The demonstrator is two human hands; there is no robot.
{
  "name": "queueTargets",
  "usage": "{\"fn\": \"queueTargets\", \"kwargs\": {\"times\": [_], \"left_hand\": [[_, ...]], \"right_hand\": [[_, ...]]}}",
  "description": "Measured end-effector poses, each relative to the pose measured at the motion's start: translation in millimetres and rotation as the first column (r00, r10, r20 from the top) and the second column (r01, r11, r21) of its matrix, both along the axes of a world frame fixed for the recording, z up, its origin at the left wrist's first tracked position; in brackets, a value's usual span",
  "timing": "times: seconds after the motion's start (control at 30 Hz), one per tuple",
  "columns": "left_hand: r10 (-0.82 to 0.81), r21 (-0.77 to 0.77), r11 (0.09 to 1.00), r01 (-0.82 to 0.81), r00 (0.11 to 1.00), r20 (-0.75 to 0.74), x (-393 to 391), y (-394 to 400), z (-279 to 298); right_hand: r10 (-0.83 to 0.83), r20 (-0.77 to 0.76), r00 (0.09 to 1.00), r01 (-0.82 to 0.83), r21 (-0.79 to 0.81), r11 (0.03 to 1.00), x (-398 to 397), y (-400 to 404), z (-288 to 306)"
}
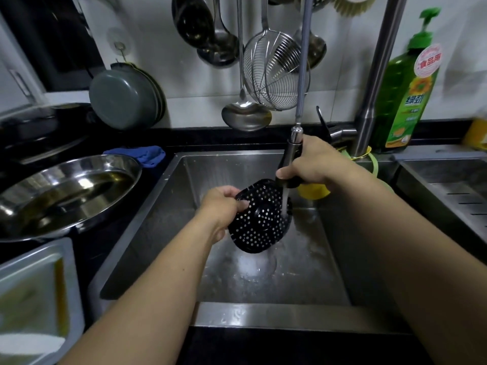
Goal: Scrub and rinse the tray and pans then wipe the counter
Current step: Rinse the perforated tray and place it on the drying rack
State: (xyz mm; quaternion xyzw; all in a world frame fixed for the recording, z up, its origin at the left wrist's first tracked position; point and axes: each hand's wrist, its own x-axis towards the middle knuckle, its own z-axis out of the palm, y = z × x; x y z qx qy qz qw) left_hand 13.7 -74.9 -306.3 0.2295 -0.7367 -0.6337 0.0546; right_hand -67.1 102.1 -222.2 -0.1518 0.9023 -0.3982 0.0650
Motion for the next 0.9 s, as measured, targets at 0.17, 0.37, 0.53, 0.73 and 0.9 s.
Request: {"fn": "queueTargets", "kwargs": {"times": [0.17, 0.37, 0.53, 0.73, 0.9], "left_hand": [[-0.246, -0.655, 0.744, 0.131, 0.965, -0.086, -2, 10, -5], [-0.302, -0.797, 0.573, 0.191, 0.953, 0.012, -3, 8, -9], [-0.362, -0.833, 0.513, 0.209, 0.932, 0.011, -3, 6, -16], [-0.412, -0.868, 0.440, 0.230, 0.911, 0.033, -4, 9, -15], [-0.495, -0.841, 0.495, 0.217, 0.866, -0.068, -2, 10, -15]], "right_hand": [[0.158, 0.139, 0.978, -0.131, -0.188, 0.973, 6, -7, -1], [0.163, 0.093, 0.982, -0.127, -0.312, 0.942, 17, -32, -7], [0.118, 0.090, 0.989, -0.097, -0.213, 0.972, 12, -22, -4], [0.168, 0.186, 0.968, -0.146, -0.129, 0.981, 14, -6, 12], [0.168, 0.144, 0.975, -0.124, -0.270, 0.955, 16, -17, 3]]}}
